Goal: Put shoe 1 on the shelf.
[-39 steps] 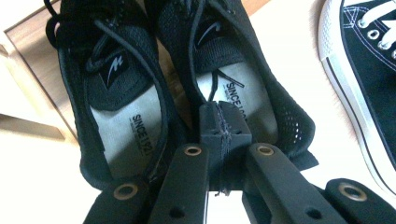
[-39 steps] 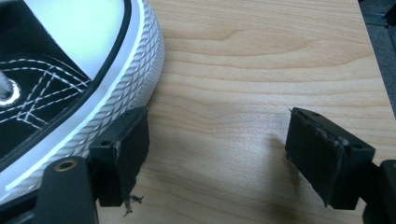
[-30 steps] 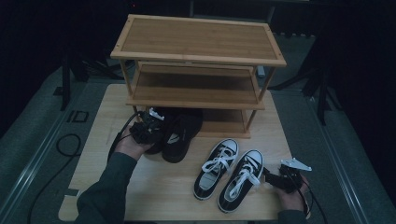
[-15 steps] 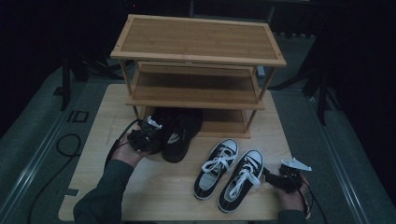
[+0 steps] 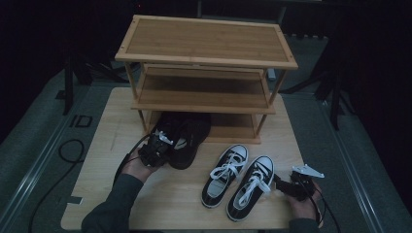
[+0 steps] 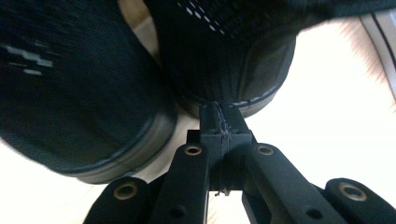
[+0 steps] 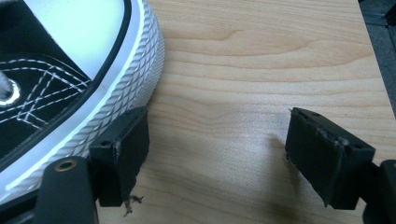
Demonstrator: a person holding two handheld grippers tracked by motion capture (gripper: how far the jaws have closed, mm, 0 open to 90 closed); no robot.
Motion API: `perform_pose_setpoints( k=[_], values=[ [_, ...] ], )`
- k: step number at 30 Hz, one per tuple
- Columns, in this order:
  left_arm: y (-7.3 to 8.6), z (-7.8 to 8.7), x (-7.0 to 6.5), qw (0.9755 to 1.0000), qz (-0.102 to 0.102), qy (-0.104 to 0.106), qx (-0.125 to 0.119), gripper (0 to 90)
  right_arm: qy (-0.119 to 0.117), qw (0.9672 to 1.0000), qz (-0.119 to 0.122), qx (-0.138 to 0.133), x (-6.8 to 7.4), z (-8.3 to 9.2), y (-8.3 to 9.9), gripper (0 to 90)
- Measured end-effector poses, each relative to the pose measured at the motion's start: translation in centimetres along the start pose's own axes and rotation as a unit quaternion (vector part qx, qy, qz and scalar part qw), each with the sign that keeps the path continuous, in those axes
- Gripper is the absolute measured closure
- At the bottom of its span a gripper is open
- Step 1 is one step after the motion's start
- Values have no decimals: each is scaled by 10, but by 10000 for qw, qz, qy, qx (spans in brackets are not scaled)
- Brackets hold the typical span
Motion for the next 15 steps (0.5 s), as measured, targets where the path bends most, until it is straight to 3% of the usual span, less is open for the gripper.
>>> perform_pose_setpoints(
  k=[4, 7, 15],
  values=[
    [4, -8, -5, 10000, -53, 56, 15, 898, 0, 10000, -3, 1, 0, 0, 0, 214],
    [7, -8, -5, 9999, 29, 69, -74, 898, 0, 10000, 0, 1, 0, 0, 0, 214],
    [15, -17, -9, 9999, -29, 66, 72, 897, 1, 10000, -3, 1, 0, 0, 0, 215]
  ],
)
Point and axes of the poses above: each handheld gripper's, and its own axes: z roughly backward along the jaws, y roughly out of its underside, x roughly to its left, the point moved 1 cm from there along -z, roughly forward along the jaws, and after that the axes turned 3 degrees about -x, right-handed, at the moved point
